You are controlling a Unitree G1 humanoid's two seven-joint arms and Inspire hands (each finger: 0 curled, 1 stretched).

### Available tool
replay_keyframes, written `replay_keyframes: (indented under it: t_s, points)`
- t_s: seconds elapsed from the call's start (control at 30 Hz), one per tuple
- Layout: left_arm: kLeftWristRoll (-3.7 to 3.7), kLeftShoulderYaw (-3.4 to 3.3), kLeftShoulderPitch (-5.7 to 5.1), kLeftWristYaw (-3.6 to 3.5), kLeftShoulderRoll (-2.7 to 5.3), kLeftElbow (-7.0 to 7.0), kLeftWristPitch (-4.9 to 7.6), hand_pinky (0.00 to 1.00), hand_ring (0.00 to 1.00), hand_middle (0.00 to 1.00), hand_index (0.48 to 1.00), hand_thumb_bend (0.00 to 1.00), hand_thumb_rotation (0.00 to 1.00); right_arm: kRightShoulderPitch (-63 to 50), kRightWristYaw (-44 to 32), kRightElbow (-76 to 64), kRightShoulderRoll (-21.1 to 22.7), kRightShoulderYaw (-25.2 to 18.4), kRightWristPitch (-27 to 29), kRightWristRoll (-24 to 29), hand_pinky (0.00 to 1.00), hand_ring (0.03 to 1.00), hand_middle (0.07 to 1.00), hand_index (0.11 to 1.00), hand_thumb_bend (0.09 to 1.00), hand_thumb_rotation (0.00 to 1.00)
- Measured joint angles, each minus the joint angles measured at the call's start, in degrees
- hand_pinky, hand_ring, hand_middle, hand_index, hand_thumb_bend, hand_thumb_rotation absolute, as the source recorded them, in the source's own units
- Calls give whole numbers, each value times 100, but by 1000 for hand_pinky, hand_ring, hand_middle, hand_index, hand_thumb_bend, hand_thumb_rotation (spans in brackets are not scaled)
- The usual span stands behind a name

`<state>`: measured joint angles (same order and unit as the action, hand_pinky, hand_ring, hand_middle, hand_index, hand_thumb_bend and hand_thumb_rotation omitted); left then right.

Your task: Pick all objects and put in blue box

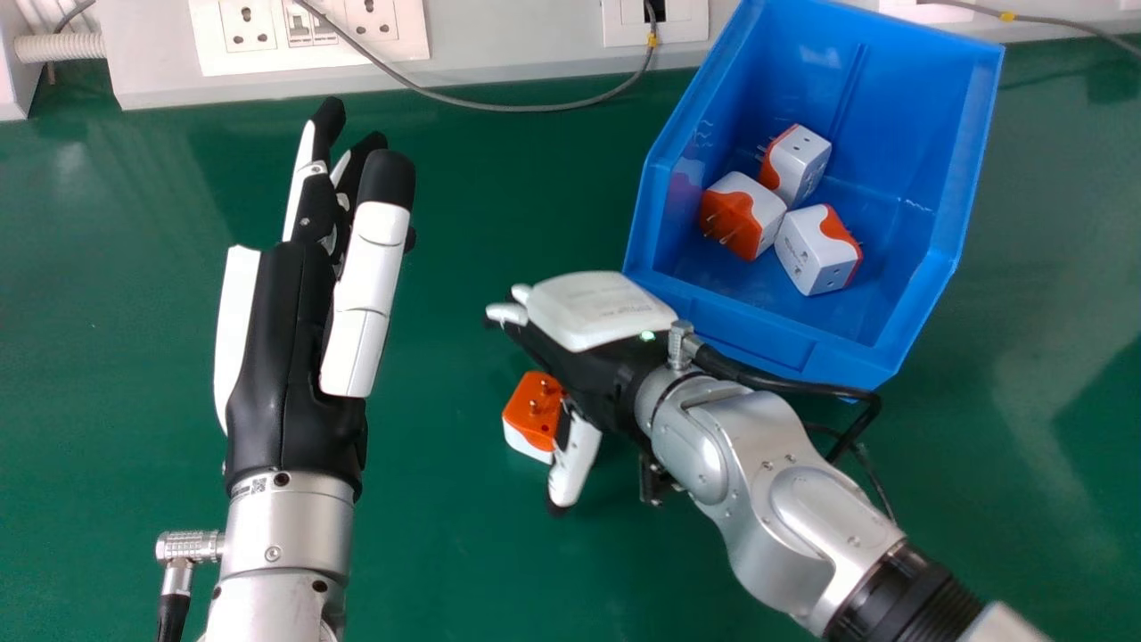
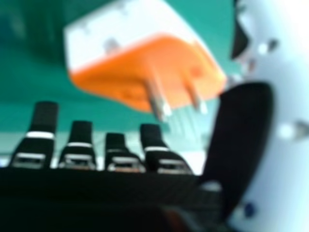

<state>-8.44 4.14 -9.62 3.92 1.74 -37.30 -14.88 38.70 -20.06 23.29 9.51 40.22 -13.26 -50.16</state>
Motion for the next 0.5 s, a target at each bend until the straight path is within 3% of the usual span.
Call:
replay_keyframes:
  t_s: [0.17,0.33,0.5]
  points:
    - [-4,-1,48,1,-1,58,6,830,930,930,971,795,966,228,-199,-22,160,27,331,-24,791,925,967,897,695,2]
    - [-43,0,94,5,-1,83,20,831,930,930,970,773,971,325,-193,-7,332,107,836,-40,781,907,950,876,522,0]
    - [-67,2,124,16,-1,115,44,830,930,930,970,765,974,378,-80,173,449,202,1331,-209,760,887,932,854,416,0]
